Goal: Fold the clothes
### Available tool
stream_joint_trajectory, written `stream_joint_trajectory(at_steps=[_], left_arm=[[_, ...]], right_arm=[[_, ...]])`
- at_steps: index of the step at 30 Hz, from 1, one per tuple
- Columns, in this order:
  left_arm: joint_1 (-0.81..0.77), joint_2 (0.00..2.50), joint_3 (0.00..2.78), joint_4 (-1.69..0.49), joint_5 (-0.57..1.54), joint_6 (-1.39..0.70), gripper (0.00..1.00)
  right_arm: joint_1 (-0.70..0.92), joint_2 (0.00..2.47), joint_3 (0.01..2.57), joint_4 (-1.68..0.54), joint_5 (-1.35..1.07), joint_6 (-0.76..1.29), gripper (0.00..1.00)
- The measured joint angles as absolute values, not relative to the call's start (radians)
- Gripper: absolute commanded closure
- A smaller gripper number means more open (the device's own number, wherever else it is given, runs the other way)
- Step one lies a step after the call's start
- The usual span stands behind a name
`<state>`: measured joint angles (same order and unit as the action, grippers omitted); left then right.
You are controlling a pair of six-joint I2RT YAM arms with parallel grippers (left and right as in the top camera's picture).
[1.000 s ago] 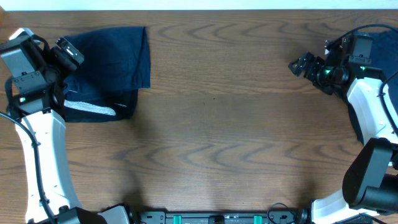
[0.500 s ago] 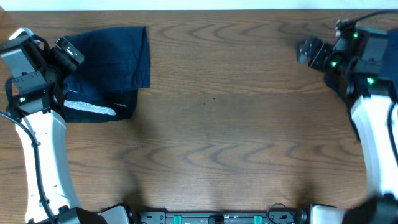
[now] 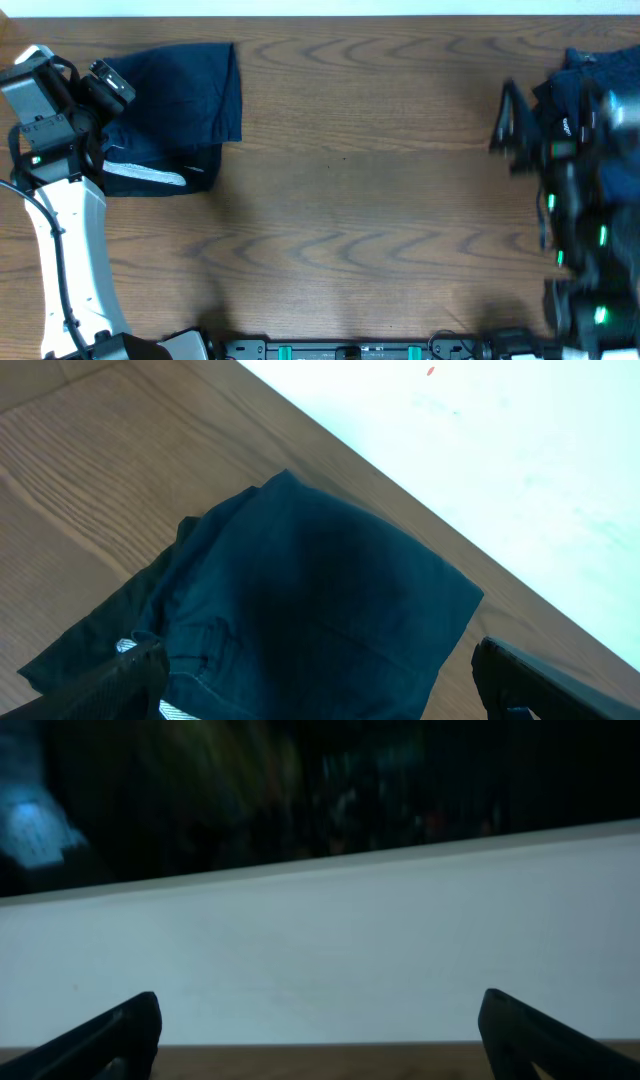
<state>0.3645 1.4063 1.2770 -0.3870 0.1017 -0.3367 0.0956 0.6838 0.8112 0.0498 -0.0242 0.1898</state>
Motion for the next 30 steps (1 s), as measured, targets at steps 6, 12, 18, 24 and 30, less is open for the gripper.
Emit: stream_joint_trajectory(at_steps=[6, 12, 18, 24, 30], left_arm=[[0.364, 1.406, 1.277, -0.388, 0.102, -0.337, 0.02], [0.364, 1.406, 1.277, -0.389, 0.102, -0.337, 0.02], [0.364, 1.406, 1.277, -0.389, 0.102, -0.337, 0.02], [0.364, 1.406, 1.277, -0.389, 0.102, -0.337, 0.02], [0.364, 1.406, 1.277, -0.389, 0.102, -0.337, 0.02]], right_arm=[[0.096, 0.374, 0.413, 0.276, 0.012, 0.177, 0.01], [0.096, 0.193, 0.173, 0.286, 0.035, 0.175, 0.01], [0.096, 0.056, 0.081, 0.286, 0.043, 0.175, 0.01], [0.096, 0.014, 0.059, 0.174, 0.045, 0.175, 0.01], [0.096, 0.012, 0.028, 0.063, 0.053, 0.174, 0.01]])
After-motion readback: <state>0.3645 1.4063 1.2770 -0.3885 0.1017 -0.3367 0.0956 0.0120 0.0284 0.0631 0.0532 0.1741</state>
